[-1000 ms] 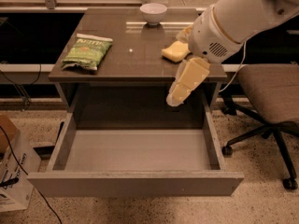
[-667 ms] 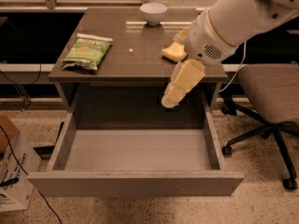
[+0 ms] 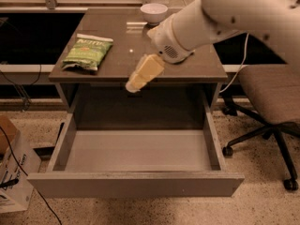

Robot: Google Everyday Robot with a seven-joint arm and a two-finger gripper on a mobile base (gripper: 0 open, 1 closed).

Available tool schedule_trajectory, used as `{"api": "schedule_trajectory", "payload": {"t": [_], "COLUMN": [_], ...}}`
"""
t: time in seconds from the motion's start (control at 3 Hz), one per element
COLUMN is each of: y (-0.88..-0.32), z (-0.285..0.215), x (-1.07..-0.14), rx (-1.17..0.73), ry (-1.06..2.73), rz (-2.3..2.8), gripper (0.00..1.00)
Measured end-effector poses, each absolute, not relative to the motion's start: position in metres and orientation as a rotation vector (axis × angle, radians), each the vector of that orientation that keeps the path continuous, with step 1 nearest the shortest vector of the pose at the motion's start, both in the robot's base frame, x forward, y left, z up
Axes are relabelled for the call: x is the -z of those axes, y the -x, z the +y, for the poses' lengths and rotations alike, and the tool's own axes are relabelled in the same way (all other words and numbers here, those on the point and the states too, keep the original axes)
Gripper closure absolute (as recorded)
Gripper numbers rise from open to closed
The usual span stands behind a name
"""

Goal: Place green jalapeno chip bag into top drawer

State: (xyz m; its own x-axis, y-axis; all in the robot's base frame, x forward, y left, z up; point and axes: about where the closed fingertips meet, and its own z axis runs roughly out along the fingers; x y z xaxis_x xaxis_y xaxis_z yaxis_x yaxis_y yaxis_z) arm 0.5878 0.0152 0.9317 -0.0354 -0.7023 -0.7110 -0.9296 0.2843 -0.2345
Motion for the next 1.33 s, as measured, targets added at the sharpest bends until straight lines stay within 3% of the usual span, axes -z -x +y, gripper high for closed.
{"api": "schedule_trajectory", "payload": {"t": [1.33], "y": [-0.726], "z": [0.125], "x": [-0.866], "rx": [-0.624], "ry": [1.407], "rz": [1.766], "gripper": [0.0]}}
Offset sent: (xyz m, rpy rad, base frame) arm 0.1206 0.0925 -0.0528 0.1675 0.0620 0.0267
